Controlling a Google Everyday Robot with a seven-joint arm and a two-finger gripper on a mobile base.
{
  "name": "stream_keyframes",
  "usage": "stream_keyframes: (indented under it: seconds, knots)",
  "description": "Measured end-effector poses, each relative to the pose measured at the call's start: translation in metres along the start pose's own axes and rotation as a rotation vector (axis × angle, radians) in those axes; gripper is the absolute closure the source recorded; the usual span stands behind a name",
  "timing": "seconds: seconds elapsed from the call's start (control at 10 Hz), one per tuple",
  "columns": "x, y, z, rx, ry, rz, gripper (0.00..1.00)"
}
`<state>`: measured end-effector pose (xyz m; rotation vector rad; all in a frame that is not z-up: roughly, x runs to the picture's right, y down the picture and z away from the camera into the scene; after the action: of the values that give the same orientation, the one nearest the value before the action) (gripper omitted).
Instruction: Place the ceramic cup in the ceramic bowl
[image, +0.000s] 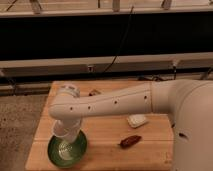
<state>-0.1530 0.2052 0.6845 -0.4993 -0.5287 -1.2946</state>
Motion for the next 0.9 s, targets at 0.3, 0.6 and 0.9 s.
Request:
stream_keyframes:
  seconds: [0.3, 0.6, 0.9]
  knots:
    - [0.0001, -0.0008, 0.001, -0.004, -0.001, -0.003, 0.97]
    - [-0.0016, -0.0051, 0.0025, -0.009, -0.002, -0.013, 0.97]
    - [-0.0007, -0.0048, 0.0038, -0.016, -0.001, -0.013, 0.97]
